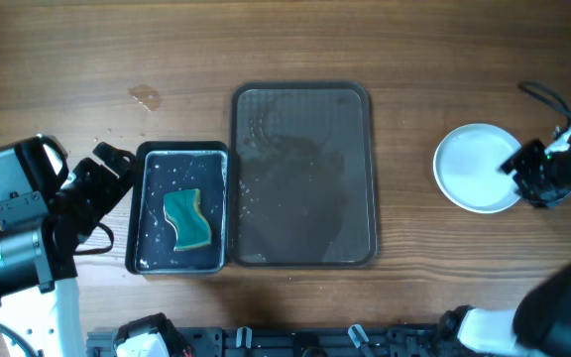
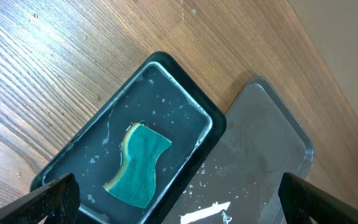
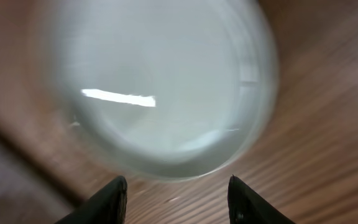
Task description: Clean dirty plates on tray and stack at the side
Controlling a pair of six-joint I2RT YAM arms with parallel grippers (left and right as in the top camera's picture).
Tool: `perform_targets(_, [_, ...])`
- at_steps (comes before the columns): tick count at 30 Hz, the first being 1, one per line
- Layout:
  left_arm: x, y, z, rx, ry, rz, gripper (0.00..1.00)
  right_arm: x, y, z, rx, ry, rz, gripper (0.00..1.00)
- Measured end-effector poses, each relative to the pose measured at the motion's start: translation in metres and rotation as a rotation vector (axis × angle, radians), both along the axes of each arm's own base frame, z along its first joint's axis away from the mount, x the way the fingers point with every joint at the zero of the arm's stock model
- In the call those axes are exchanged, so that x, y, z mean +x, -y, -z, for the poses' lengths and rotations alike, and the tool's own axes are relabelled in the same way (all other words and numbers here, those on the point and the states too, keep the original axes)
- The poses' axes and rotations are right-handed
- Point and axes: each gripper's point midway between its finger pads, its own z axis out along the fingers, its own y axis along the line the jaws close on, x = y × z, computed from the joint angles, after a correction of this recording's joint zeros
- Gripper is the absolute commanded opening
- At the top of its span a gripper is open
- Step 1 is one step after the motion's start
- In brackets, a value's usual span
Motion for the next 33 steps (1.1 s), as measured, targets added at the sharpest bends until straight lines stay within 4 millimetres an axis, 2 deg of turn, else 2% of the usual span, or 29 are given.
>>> perform_targets(1, [0.0, 0.0, 0.0, 0.0, 0.0, 0.0, 1.0, 0.007, -0.017, -0.023, -0.006, 0.09, -0.067, 0.53])
perform_targets(3, [0.0, 0.0, 0.0, 0.0, 0.0, 0.0, 1.0, 0.014, -0.073, -0.081, -0.002, 0.316, -0.28, 0.53])
perform_targets(5, [0.0, 0.0, 0.0, 0.0, 0.0, 0.0, 1.0, 0.004, -0.127, -0.125, 0.004, 0.489, -0.489, 0.55])
perform_targets(6, [0.0, 0.0, 0.0, 0.0, 0.0, 0.0, 1.0, -0.004, -0.148, -0.14, 0.011, 0.548, -0.569, 0.58])
perform_targets(7, [0.0, 0.0, 0.0, 0.0, 0.0, 0.0, 1.0, -0.016, -0.171, -0.156, 0.017, 0.613, -0.665, 0.73])
perform_targets(8, [0.0, 0.0, 0.0, 0.0, 0.0, 0.0, 1.0, -0.029, -0.191, -0.169, 0.026, 0.671, -0.75, 1.0])
perform_targets(10, [0.0, 0.0, 0.0, 0.0, 0.0, 0.0, 1.0, -0.059, -0.227, -0.191, 0.055, 0.773, -0.906, 1.0])
perform_targets(11, [0.0, 0.0, 0.0, 0.0, 0.0, 0.0, 1.0, -0.068, -0.235, -0.197, 0.058, 0.807, -0.953, 1.0])
perform_targets(14, [0.0, 0.0, 0.0, 0.0, 0.0, 0.0, 1.0, -0.084, -0.247, -0.206, 0.068, 0.853, -1.019, 1.0])
perform_targets(23, [0.0, 0.0, 0.0, 0.0, 0.0, 0.0, 1.0, -0.083, -0.247, -0.203, 0.053, 0.844, -1.035, 1.0])
perform_targets(27, [0.0, 0.0, 0.0, 0.0, 0.0, 0.0, 1.0, -0.074, -0.245, -0.218, -0.061, 0.958, -1.094, 1.0])
perform_targets(30, [0.0, 0.0, 0.0, 0.0, 0.0, 0.0, 1.0, -0.078, -0.229, -0.241, -0.257, 1.084, -1.089, 1.0])
perform_targets(33, [0.0, 0.0, 0.0, 0.0, 0.0, 0.0, 1.0, -0.084, -0.215, -0.243, -0.4, 1.166, -1.063, 1.0])
